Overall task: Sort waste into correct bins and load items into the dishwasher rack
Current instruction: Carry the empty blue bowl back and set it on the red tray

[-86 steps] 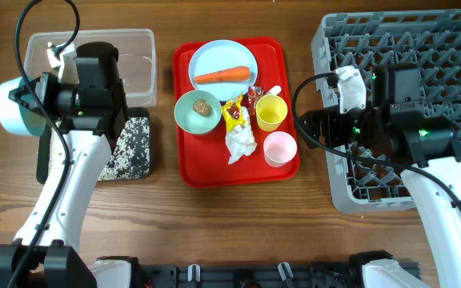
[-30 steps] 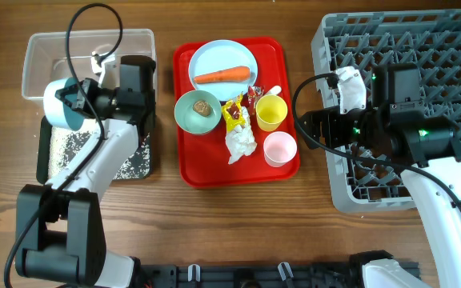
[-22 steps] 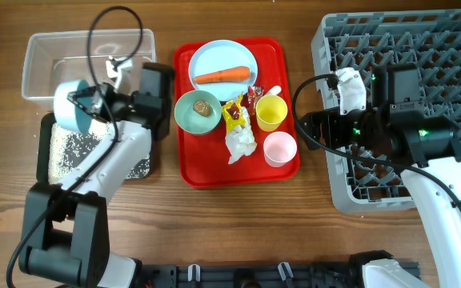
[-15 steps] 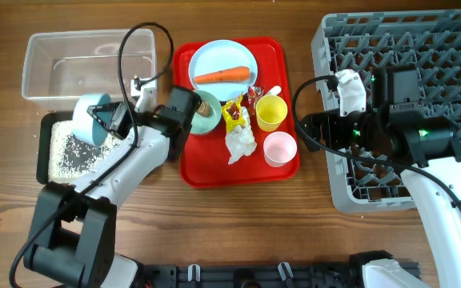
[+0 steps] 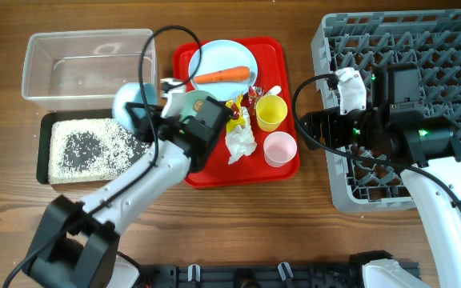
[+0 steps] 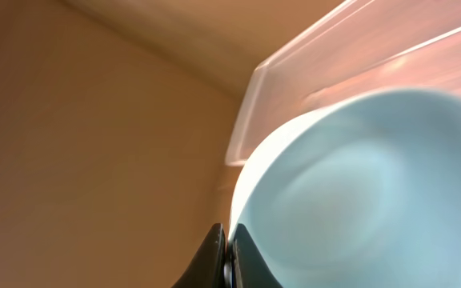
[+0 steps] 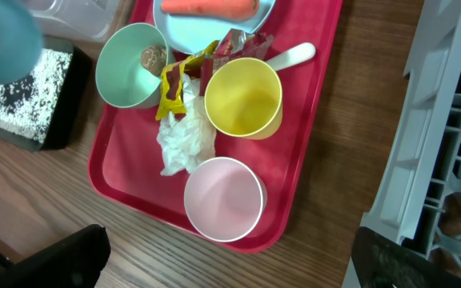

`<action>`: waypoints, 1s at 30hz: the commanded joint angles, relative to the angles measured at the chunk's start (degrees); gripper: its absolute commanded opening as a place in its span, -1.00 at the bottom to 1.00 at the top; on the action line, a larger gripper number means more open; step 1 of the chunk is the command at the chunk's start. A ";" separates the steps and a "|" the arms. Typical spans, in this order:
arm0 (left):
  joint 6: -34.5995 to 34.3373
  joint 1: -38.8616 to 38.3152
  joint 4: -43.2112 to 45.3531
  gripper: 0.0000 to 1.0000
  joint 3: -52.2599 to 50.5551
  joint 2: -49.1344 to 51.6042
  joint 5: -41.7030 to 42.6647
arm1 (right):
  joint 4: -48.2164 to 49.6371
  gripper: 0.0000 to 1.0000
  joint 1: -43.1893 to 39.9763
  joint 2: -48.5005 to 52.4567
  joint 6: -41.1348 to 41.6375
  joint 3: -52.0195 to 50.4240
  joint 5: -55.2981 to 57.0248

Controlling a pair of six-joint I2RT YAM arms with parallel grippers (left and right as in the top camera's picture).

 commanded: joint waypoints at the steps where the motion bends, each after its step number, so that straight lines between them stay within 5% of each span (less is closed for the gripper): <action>1: -2.16 -3.56 4.13 -0.92 0.11 -4.59 11.43 | 0.26 0.99 0.09 0.48 0.37 0.85 0.42; 5: -5.25 -5.22 4.42 -0.92 0.11 -9.38 21.16 | 0.11 0.99 0.09 0.48 0.39 0.85 0.42; 10: -18.47 -5.99 0.61 -0.92 0.11 -15.69 41.77 | 0.13 1.00 0.09 0.48 0.39 0.85 0.39; 17: -27.39 -5.99 -13.05 -0.92 0.07 -16.28 68.22 | 0.15 0.99 0.09 0.48 0.37 0.85 0.39; 30: -27.61 -4.20 -9.29 -0.92 -5.27 -4.76 70.58 | -0.55 1.00 0.09 0.48 1.92 0.85 0.39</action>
